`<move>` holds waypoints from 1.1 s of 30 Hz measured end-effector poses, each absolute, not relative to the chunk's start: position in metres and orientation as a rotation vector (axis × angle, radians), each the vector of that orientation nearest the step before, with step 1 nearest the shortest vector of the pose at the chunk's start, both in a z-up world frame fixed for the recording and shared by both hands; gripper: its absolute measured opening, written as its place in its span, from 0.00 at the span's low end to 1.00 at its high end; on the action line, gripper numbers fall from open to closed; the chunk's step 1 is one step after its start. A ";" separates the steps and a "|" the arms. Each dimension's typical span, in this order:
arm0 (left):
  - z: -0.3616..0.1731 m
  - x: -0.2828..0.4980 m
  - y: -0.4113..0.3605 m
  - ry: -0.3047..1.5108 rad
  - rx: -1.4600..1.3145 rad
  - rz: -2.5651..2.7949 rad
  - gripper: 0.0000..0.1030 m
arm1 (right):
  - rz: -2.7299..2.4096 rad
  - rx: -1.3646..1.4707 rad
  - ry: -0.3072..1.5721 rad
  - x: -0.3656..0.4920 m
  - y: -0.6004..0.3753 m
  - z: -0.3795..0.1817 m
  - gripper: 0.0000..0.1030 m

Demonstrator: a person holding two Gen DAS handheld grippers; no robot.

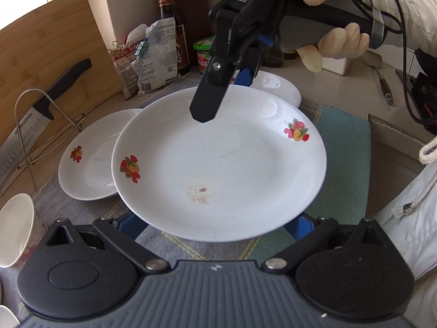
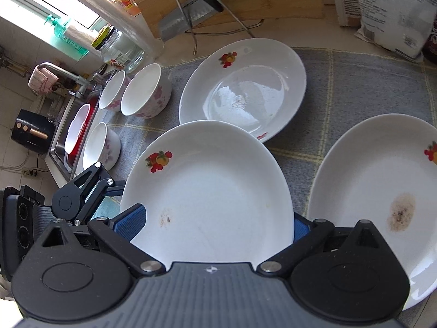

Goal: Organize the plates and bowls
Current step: 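Carry the held plate toward the plate beside the green jar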

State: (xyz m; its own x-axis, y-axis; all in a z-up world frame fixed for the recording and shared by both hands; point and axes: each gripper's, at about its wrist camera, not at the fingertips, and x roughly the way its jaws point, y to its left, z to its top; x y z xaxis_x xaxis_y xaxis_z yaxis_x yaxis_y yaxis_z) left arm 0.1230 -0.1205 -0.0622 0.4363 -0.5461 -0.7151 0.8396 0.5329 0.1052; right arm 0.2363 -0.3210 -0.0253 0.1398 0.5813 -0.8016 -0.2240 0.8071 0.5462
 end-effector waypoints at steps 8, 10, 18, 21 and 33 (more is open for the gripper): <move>-0.064 0.134 -0.155 0.671 0.500 -0.947 0.98 | 0.552 0.358 1.291 0.234 -0.364 -0.027 1.00; -0.065 0.137 -0.162 0.673 0.498 -0.958 0.98 | 0.542 0.369 1.288 0.235 -0.374 -0.028 1.00; -0.068 0.146 -0.193 0.673 0.504 -0.994 0.98 | 0.500 0.397 1.282 0.234 -0.409 -0.032 1.00; -0.069 0.151 -0.203 0.672 0.505 -1.005 0.98 | 0.489 0.408 1.275 0.236 -0.422 -0.033 1.00; -0.076 0.161 -0.233 0.676 0.518 -1.029 0.98 | 0.456 0.426 1.275 0.242 -0.452 -0.041 1.00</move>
